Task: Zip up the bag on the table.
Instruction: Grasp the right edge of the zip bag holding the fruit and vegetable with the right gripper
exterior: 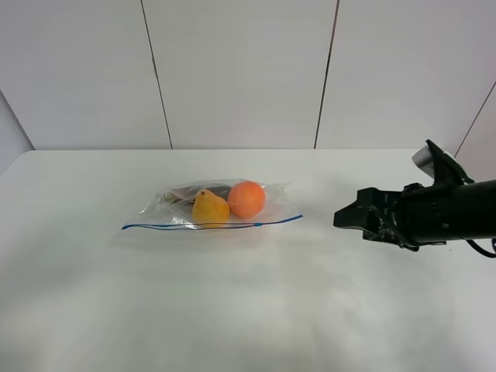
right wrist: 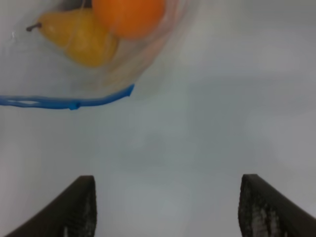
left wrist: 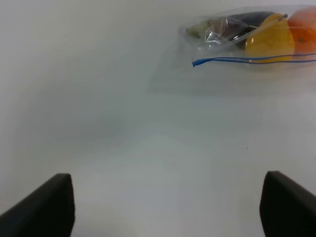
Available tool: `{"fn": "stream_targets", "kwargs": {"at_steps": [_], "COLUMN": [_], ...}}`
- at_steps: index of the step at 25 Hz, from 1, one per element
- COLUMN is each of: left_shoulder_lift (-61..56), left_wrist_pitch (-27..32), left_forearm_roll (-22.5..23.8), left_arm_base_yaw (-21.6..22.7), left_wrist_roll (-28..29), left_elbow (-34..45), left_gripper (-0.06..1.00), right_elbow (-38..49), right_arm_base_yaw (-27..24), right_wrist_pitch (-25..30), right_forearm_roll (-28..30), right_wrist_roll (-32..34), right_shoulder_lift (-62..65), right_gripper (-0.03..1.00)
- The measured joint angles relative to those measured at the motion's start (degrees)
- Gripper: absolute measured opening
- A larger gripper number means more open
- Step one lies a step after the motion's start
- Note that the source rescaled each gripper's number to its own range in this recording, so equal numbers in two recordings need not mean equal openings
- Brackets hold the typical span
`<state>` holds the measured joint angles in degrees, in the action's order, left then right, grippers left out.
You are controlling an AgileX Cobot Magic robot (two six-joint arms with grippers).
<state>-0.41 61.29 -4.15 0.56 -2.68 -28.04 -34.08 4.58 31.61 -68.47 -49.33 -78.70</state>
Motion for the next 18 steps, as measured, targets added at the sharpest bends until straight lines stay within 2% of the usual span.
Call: {"fn": "stream_targets", "kwargs": {"at_steps": [4,14,18], "left_shoulder_lift": [0.0,0.0,0.0], "left_wrist_pitch": [0.0,0.0,0.0], "left_forearm_roll": [0.0,0.0,0.0], "left_arm_base_yaw": [0.0,0.0,0.0], "left_wrist_roll": [-0.02,-0.02,-0.02], "left_elbow": [0.0,0.0,0.0], "left_gripper": [0.89,0.89,0.89], "right_elbow": [-4.16,-14.97,-17.91], "right_arm_base_yaw": [1.55,9.2,10.21], "right_wrist_pitch": [0.99,0.95,0.75], "right_forearm_roll": [-4.78,-8.37,-9.99], "right_wrist_roll": [-3.69,-4.16,-4.1], "right_shoulder_lift": [-7.6,-20.46,-24.44], "right_gripper": [0.92,0.92,0.91]}}
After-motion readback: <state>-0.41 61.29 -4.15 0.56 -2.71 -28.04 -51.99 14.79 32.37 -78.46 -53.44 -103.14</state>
